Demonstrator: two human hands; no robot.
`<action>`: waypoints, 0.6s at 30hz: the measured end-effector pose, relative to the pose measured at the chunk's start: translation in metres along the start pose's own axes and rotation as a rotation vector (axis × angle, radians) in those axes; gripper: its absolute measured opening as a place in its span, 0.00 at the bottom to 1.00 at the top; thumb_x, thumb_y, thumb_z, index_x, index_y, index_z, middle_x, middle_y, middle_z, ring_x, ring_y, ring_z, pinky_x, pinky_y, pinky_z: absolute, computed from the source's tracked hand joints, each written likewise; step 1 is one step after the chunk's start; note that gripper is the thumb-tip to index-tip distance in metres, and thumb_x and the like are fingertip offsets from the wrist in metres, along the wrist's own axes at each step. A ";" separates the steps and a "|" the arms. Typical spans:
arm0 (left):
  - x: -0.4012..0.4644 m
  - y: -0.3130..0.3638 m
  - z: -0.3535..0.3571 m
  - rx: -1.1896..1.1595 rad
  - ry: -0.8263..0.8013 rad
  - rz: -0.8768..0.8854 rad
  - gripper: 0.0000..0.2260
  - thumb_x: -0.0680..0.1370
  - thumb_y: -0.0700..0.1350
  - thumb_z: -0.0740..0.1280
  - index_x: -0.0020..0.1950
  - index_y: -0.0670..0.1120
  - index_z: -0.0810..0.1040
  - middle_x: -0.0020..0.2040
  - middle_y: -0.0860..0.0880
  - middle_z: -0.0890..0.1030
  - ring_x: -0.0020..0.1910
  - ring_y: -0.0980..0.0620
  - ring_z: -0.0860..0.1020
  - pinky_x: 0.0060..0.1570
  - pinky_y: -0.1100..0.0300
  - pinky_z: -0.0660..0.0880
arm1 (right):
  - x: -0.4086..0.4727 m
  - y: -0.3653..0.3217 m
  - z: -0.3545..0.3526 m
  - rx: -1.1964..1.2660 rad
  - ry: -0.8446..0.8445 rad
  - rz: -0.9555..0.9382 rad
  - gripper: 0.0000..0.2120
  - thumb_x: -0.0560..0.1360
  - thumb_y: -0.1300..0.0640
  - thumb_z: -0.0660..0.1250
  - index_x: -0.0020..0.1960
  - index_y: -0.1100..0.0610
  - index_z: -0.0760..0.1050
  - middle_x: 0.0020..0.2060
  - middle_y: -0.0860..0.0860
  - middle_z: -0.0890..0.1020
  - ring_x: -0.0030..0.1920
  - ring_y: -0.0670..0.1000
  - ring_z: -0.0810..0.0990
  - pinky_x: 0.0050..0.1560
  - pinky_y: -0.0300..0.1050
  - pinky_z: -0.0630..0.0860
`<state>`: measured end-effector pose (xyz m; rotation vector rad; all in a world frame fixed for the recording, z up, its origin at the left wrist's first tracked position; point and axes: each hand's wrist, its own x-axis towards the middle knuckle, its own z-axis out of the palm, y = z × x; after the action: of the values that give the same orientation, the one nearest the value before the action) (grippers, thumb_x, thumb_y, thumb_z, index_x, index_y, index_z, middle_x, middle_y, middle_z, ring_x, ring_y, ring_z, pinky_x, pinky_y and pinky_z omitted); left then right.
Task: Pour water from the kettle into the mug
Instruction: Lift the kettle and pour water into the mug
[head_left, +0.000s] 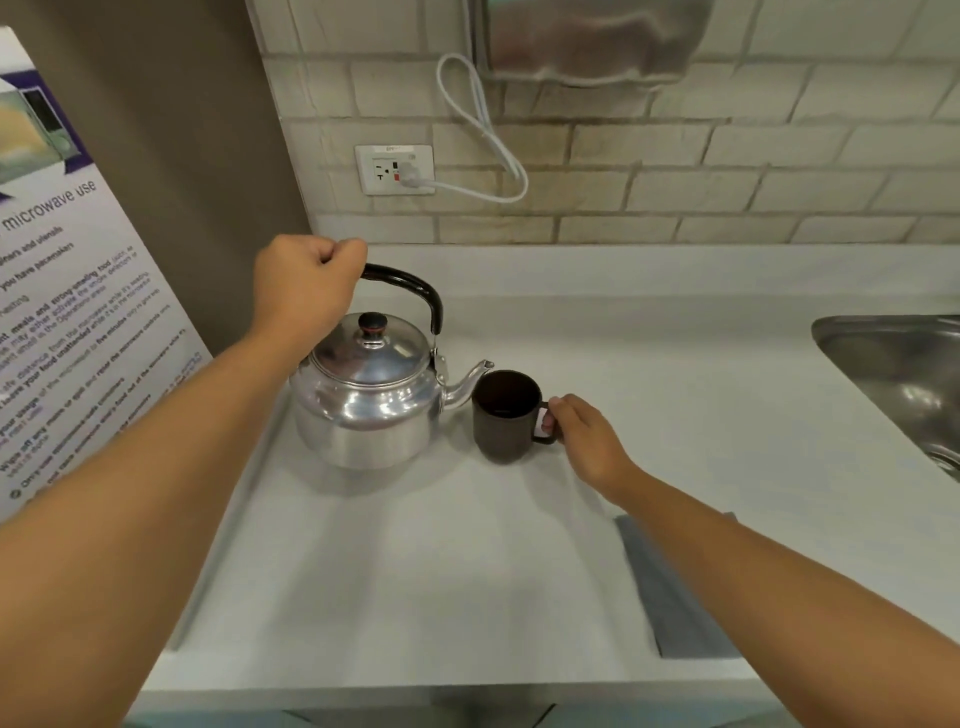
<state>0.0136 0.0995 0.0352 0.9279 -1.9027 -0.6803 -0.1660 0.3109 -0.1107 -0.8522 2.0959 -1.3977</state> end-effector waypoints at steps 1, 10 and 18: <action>0.000 0.001 0.000 0.015 -0.002 0.007 0.17 0.69 0.49 0.61 0.24 0.45 0.60 0.19 0.52 0.56 0.23 0.55 0.56 0.25 0.59 0.54 | 0.000 0.000 0.000 -0.004 -0.005 -0.002 0.16 0.80 0.52 0.53 0.39 0.59 0.72 0.35 0.50 0.76 0.37 0.49 0.72 0.41 0.42 0.68; 0.005 0.014 0.009 0.136 -0.081 0.152 0.17 0.69 0.46 0.62 0.23 0.39 0.64 0.20 0.50 0.60 0.23 0.52 0.59 0.27 0.61 0.60 | 0.008 -0.009 -0.004 -0.096 -0.081 -0.041 0.12 0.77 0.58 0.52 0.36 0.59 0.65 0.35 0.57 0.71 0.37 0.51 0.69 0.38 0.44 0.66; 0.014 0.025 0.024 0.237 -0.148 0.246 0.18 0.69 0.45 0.61 0.22 0.45 0.59 0.20 0.50 0.57 0.23 0.52 0.57 0.27 0.61 0.58 | 0.015 -0.015 -0.006 -0.152 -0.129 -0.050 0.10 0.76 0.60 0.52 0.37 0.59 0.64 0.36 0.57 0.68 0.39 0.53 0.68 0.37 0.43 0.66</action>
<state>-0.0206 0.1047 0.0500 0.7848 -2.2193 -0.3917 -0.1772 0.2999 -0.0956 -1.0340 2.1143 -1.1853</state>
